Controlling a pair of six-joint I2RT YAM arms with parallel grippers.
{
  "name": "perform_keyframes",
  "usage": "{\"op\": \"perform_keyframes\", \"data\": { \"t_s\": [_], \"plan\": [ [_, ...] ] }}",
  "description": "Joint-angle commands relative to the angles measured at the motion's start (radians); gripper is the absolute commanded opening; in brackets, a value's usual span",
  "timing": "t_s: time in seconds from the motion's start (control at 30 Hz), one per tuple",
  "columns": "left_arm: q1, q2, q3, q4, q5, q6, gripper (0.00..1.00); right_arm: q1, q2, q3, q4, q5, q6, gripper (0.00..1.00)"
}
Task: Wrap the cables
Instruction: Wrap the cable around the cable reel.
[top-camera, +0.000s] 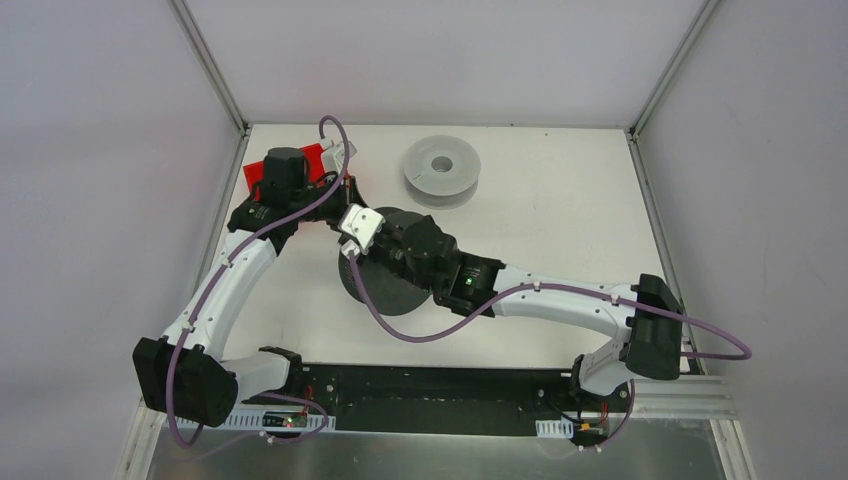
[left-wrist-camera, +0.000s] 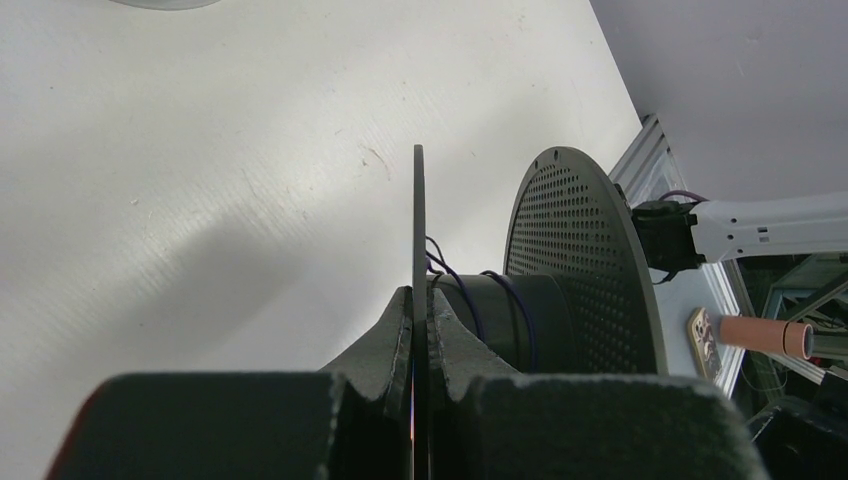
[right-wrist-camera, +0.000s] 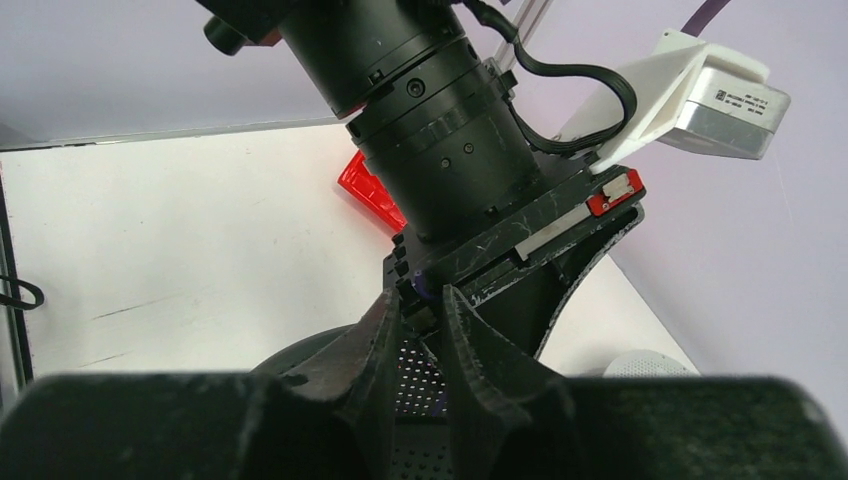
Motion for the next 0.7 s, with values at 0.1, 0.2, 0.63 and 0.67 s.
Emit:
{"op": "perform_keyframes", "data": {
  "t_s": [0.1, 0.2, 0.63, 0.67],
  "plan": [
    [-0.013, -0.027, 0.031, -0.006, 0.043, -0.007, 0.0, -0.004, -0.054, 0.016, 0.083, 0.012, 0.034, 0.26],
    [-0.013, -0.024, 0.03, -0.008, 0.043, -0.004, 0.0, -0.004, -0.061, 0.013, 0.091, 0.002, 0.045, 0.27],
    [-0.013, -0.017, 0.034, -0.013, 0.045, 0.001, 0.0, -0.001, -0.031, 0.039, 0.081, -0.022, 0.04, 0.23],
    [-0.013, -0.019, 0.033, -0.014, 0.044, 0.002, 0.0, -0.001, -0.028, 0.042, 0.078, -0.018, 0.039, 0.2]
  ]
}}
